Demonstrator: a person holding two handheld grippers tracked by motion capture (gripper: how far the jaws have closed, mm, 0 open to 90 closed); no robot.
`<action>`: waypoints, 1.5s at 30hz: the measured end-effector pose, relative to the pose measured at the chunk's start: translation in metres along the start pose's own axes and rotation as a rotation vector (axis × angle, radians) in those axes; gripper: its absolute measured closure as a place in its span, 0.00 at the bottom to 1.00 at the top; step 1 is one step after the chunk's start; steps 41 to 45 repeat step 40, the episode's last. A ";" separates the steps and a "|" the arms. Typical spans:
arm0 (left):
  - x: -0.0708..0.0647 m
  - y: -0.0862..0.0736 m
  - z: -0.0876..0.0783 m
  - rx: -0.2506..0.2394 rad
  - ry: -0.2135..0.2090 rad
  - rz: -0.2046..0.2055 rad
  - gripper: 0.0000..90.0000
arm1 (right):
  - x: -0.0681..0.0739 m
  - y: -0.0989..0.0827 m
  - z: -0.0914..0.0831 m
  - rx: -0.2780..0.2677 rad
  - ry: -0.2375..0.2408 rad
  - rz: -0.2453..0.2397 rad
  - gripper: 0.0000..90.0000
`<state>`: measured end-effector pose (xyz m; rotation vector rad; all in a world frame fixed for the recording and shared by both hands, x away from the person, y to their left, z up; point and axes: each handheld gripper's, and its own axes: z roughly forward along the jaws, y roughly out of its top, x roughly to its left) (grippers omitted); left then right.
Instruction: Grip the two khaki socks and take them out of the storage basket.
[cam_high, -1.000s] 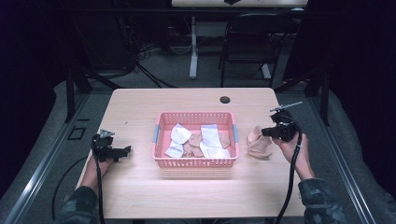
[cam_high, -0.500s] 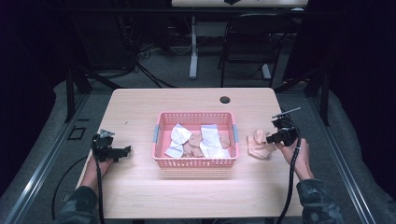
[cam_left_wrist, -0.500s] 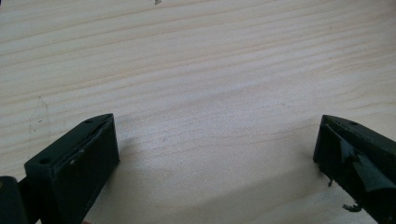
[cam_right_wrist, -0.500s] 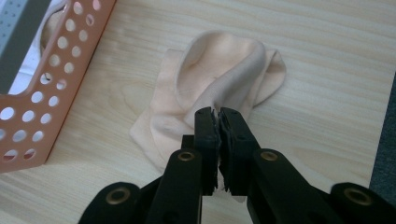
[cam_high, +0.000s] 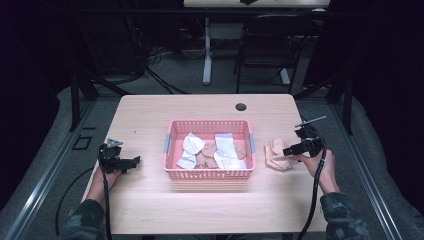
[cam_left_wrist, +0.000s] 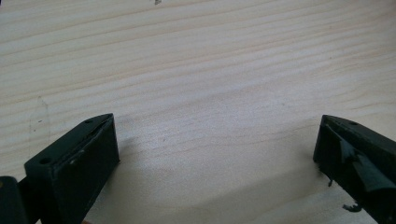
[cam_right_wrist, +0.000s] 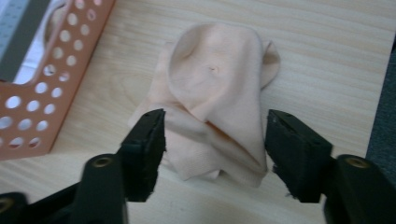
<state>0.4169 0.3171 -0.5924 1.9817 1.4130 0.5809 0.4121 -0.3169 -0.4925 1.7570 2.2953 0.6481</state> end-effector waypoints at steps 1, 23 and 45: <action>0.000 0.000 0.000 0.000 0.000 0.000 0.00 | 0.001 -0.001 -0.002 -0.003 0.002 -0.005 0.33; 0.000 0.000 0.000 -0.002 0.001 0.000 0.00 | 0.026 -0.055 -0.025 -0.015 0.073 -0.123 0.06; 0.000 0.000 0.000 -0.002 -0.003 0.005 0.00 | 0.017 -0.074 -0.017 0.014 0.050 -0.146 0.11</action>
